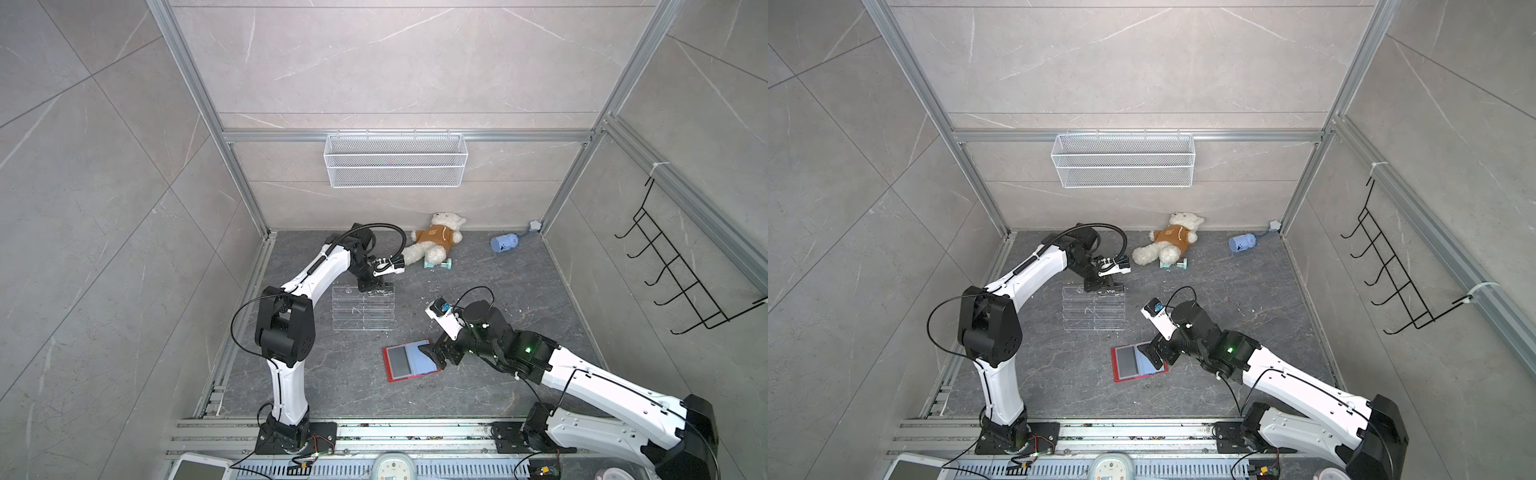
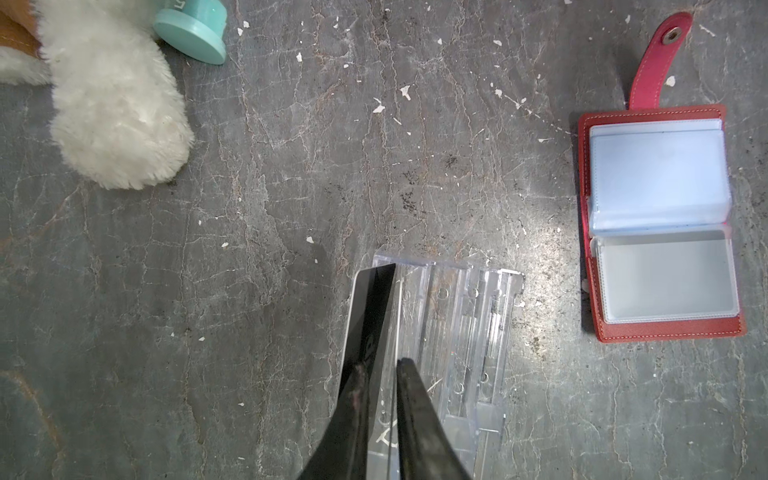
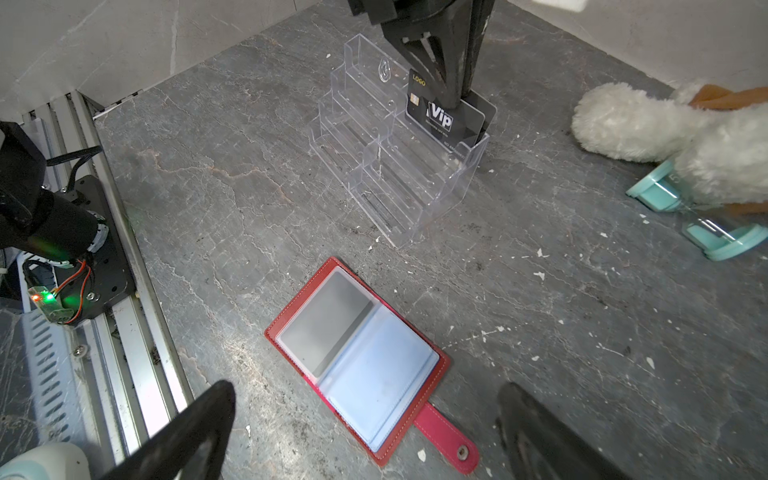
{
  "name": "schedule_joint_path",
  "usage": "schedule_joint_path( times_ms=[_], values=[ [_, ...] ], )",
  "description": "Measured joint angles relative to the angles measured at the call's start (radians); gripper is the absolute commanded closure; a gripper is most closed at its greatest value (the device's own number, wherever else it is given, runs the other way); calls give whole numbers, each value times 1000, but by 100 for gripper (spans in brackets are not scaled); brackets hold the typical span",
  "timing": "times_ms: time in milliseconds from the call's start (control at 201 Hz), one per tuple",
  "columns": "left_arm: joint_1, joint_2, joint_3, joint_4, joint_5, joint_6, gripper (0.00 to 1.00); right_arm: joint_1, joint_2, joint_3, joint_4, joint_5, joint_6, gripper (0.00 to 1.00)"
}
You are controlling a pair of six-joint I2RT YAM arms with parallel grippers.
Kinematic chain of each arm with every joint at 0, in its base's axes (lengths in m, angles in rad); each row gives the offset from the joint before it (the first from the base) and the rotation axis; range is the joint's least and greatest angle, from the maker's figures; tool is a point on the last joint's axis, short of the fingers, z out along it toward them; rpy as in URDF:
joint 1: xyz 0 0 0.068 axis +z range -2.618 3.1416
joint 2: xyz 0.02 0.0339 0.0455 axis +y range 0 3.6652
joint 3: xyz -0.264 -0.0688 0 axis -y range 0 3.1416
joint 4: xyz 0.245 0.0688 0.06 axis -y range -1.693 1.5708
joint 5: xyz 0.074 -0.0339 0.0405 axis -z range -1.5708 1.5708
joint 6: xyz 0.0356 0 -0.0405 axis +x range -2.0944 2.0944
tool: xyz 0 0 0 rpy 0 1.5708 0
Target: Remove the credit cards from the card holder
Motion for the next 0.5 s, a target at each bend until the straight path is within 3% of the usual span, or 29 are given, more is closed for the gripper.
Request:
schedule_joint_path(
  times_ms=[214,403,503],
  values=[
    [0,0,0,25,-16,-7,78,0,-2,-2,2,-6,0,0],
    [-2,-34,-1,77,-53,-21,58,0,-18,-7,8,-7,0,0],
    [-8,-89,-7,101,-65,-25,54,0,-24,-8,17,-7,1,0]
  ],
)
